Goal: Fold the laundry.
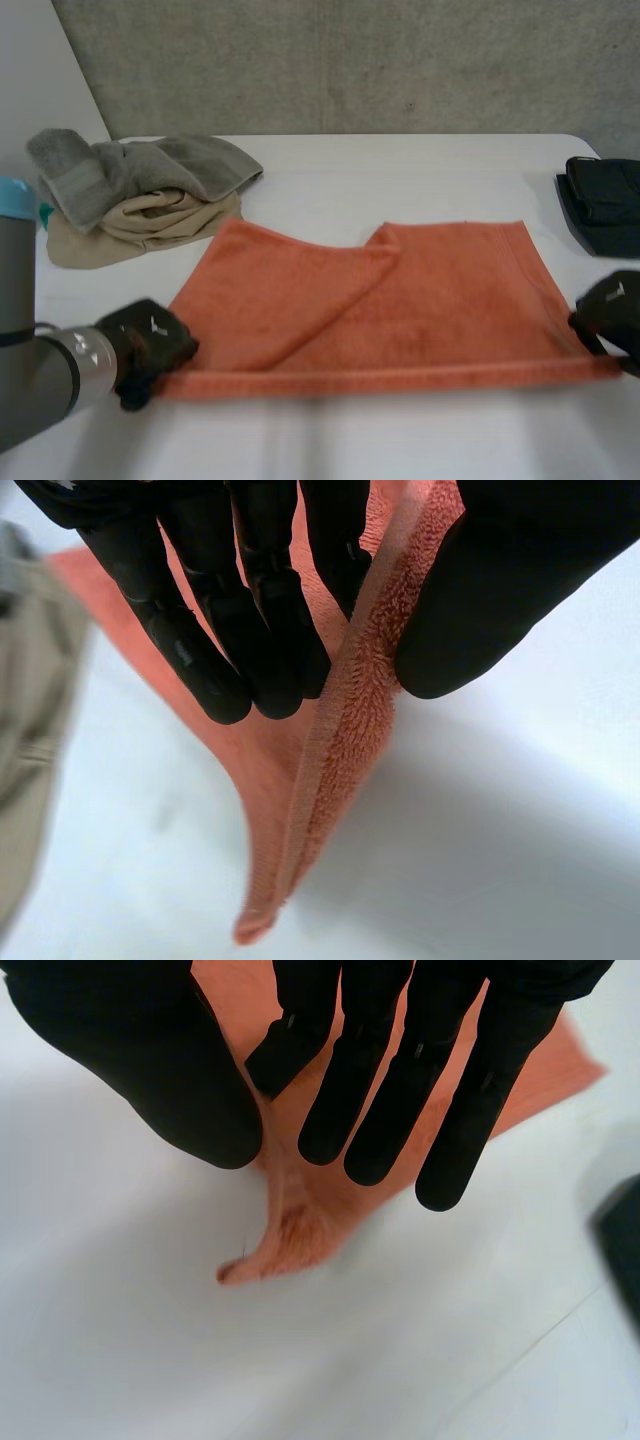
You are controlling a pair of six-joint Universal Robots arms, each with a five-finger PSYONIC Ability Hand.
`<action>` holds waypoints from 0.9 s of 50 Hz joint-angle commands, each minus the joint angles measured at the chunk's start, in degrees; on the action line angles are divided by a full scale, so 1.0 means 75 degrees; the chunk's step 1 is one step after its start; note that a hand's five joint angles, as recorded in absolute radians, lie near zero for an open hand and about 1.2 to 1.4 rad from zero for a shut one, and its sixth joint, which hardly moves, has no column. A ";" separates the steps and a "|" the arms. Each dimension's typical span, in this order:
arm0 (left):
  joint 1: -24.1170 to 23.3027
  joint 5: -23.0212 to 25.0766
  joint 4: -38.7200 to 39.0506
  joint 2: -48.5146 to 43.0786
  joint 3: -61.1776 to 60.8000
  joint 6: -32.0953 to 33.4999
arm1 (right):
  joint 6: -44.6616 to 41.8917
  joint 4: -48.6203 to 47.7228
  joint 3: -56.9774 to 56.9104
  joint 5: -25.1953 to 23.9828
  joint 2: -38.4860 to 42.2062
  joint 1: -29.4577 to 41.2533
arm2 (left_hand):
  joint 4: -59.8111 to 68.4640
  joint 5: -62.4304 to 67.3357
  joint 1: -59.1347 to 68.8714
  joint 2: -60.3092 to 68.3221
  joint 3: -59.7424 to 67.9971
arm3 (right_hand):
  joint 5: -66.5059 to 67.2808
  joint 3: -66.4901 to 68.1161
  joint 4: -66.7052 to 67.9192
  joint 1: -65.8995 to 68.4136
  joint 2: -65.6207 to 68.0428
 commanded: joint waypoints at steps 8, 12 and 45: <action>-0.0363 -0.0524 0.0684 -0.1767 0.2668 0.0048 | -0.0458 -0.1451 -0.0650 0.0869 0.0990 0.0832 | 0.1548 0.1736 0.1833 0.1544 0.1602 | 0.1653 0.1601 0.1523 0.1969 0.1685; -0.0246 -0.0325 0.1599 -0.2389 0.4206 -0.0023 | 0.0339 -0.2576 -0.1764 0.0904 0.1355 0.1161 | 0.1548 0.1736 0.1833 0.1544 0.1602 | 0.1653 0.1601 0.1523 0.1969 0.1685; 0.0070 0.0109 0.5292 -0.1031 0.3204 -0.1043 | 0.4958 -0.6646 -0.1346 0.0728 0.0336 0.1174 | 0.1548 0.1736 0.1833 0.1544 0.1602 | 0.1653 0.1601 0.1523 0.1969 0.1685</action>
